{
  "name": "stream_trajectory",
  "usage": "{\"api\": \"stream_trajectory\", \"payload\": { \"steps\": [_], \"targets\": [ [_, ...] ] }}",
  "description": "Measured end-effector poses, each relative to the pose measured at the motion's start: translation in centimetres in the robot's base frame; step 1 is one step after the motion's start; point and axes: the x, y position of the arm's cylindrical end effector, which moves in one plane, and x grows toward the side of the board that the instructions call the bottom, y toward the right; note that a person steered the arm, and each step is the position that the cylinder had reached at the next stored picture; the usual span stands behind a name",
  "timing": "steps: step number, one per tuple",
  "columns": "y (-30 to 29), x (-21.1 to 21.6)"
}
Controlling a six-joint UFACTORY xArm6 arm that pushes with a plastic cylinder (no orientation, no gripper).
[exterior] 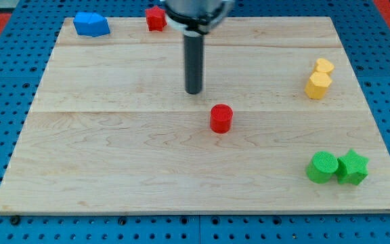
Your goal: Slide the red circle to the green circle
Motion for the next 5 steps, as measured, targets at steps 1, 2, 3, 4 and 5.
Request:
{"api": "stream_trajectory", "payload": {
  "steps": [1, 2, 3, 4, 5],
  "targets": [
    [-1.6, 3.6],
    [1.8, 10.4],
    [6.6, 12.4],
    [2.5, 11.6],
    [-2.3, 10.2]
  ]
}}
